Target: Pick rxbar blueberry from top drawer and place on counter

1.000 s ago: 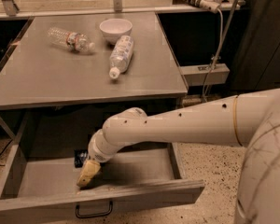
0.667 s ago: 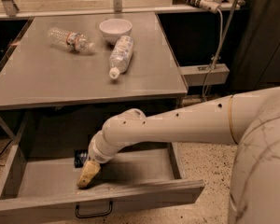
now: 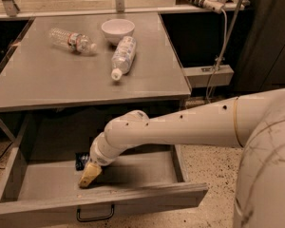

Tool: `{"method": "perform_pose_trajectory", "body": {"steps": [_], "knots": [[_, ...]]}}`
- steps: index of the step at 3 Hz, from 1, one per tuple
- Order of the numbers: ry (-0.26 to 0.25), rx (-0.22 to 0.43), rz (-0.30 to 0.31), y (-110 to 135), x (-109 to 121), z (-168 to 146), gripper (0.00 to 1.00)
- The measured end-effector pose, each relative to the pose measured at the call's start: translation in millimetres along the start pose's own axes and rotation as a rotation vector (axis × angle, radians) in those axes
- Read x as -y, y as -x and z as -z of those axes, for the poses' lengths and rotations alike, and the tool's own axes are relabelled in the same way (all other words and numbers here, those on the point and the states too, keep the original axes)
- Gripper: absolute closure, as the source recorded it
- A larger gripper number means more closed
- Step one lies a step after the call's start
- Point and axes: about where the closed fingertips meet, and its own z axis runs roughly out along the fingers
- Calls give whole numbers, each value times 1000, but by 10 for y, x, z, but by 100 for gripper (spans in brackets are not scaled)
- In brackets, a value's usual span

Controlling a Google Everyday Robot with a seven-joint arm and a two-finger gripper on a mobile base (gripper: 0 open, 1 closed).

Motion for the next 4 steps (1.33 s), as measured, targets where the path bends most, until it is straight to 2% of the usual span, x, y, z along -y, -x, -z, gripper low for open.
{"method": "perform_pose_trajectory", "body": {"steps": [2, 3, 4], "knots": [[0, 0, 0, 0, 0, 0, 89], [0, 0, 0, 0, -1, 0, 100], [0, 0, 0, 2, 0, 2, 100]]}}
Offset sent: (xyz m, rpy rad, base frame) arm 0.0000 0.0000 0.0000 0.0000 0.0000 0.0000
